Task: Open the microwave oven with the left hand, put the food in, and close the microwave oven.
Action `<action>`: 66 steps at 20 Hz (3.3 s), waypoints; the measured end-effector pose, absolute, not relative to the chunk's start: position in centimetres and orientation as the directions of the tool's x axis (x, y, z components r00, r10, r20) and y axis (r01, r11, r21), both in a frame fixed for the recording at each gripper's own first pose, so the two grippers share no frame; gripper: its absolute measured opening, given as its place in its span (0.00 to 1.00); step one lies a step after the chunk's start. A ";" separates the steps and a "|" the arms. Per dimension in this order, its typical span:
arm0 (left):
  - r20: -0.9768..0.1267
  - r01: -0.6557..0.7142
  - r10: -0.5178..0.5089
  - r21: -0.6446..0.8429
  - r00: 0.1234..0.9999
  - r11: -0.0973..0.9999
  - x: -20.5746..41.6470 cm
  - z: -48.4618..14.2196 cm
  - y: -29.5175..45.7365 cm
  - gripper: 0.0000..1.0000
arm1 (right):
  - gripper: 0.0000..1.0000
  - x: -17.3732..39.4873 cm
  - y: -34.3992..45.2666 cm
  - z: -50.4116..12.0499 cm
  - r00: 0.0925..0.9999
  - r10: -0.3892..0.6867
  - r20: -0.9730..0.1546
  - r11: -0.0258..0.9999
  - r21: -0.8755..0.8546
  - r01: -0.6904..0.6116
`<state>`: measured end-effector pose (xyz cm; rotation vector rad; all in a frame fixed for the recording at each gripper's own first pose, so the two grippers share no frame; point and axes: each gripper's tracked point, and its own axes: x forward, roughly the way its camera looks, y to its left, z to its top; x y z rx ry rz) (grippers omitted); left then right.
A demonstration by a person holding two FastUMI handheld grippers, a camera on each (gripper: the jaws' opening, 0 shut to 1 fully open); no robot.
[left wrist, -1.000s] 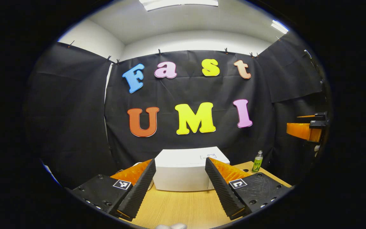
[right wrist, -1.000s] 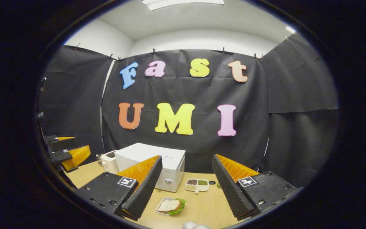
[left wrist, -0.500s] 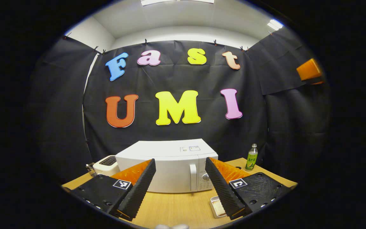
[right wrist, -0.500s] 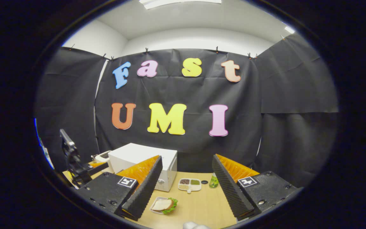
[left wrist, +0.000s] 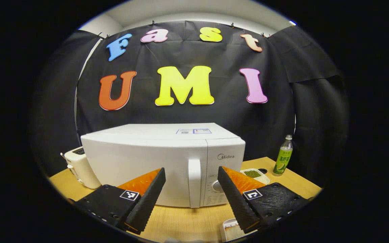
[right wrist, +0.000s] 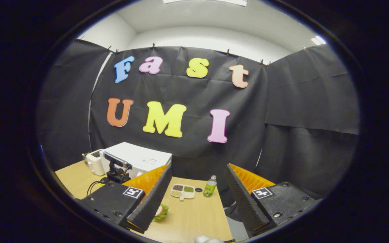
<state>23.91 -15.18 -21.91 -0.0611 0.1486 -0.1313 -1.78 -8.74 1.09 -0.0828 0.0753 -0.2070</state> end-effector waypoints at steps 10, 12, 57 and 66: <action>-0.145 0.184 -0.193 -0.077 0.970 0.980 26.6 -24.4 -16.3 0.25 | 0.96 -0.5 -9.5 -0.3 0.969 -0.221 -0.111 0.973 -0.087 0.212; -0.139 0.192 -0.206 -0.105 0.969 0.976 26.5 -24.4 -16.3 0.17 | 0.96 -0.4 -9.0 -0.4 0.971 -0.209 -0.115 0.976 -0.090 0.199; -0.224 -0.123 0.127 0.034 0.966 0.992 -5.1 -19.7 13.3 0.97 | 0.96 0.2 4.4 -5.8 0.986 0.101 -0.135 0.995 0.023 -0.098; -0.121 0.027 -0.031 -0.035 0.992 0.999 -5.5 -13.1 4.5 0.96 | 0.99 4.9 -1.8 -20.0 0.903 0.085 -0.422 0.993 0.109 -0.042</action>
